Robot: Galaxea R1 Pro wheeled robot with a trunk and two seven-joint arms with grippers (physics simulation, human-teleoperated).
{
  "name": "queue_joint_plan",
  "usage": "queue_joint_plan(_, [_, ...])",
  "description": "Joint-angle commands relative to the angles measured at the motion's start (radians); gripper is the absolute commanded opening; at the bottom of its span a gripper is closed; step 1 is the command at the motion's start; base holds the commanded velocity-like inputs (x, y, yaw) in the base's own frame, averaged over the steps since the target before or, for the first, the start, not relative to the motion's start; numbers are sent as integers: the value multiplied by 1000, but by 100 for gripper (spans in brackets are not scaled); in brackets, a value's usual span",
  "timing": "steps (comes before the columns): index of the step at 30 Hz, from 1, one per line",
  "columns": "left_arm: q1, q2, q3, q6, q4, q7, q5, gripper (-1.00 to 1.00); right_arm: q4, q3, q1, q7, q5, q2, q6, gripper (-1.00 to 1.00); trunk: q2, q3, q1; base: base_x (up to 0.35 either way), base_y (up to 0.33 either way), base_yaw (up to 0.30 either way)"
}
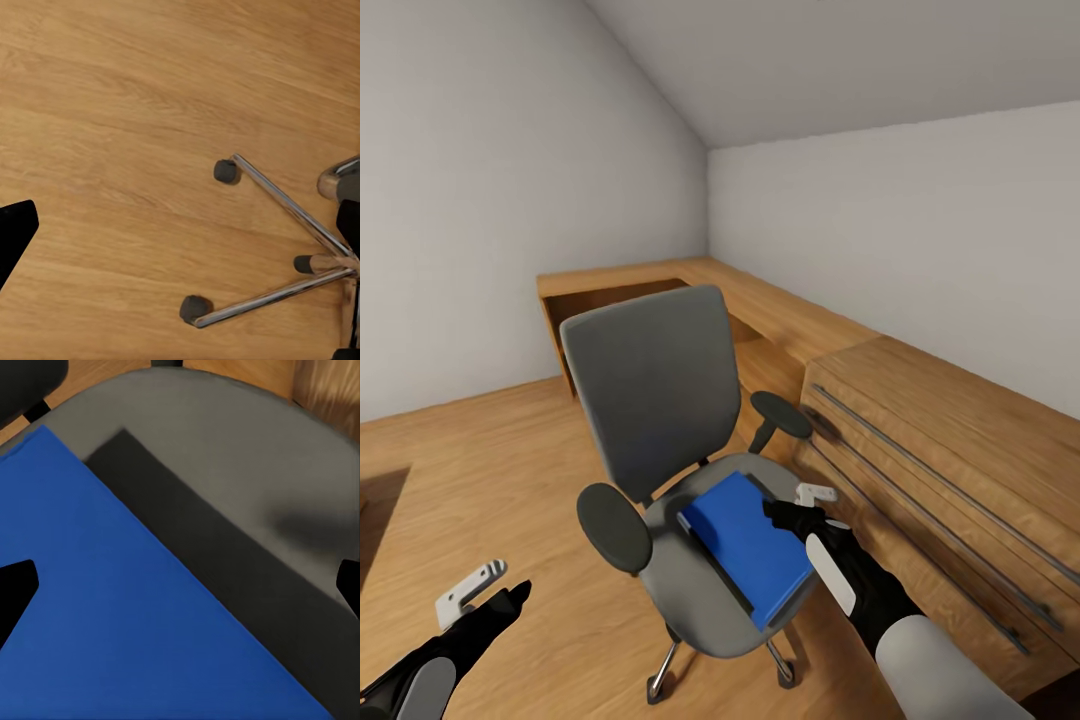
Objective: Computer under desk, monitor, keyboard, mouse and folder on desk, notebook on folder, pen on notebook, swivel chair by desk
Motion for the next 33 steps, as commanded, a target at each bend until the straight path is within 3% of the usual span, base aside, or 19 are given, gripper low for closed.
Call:
queue_joint_plan(1, [-1, 0, -1, 3, -1, 8, 11, 100, -1, 4, -1, -9, -10, 0, 3, 100, -8, -4, 4, 0, 0, 0])
queue_joint_plan(23, [-1, -1, -2, 3, -1, 11, 10, 100, -1, 4, -1, -9, -6, 1, 2, 100, -162, -73, 88, 0, 0, 0])
queue_joint_plan(33, [-1, 2, -2, 4, 0, 6, 10, 100, -1, 4, -1, -9, -5, 0, 1, 100, -162, -73, 88, 0, 0, 0])
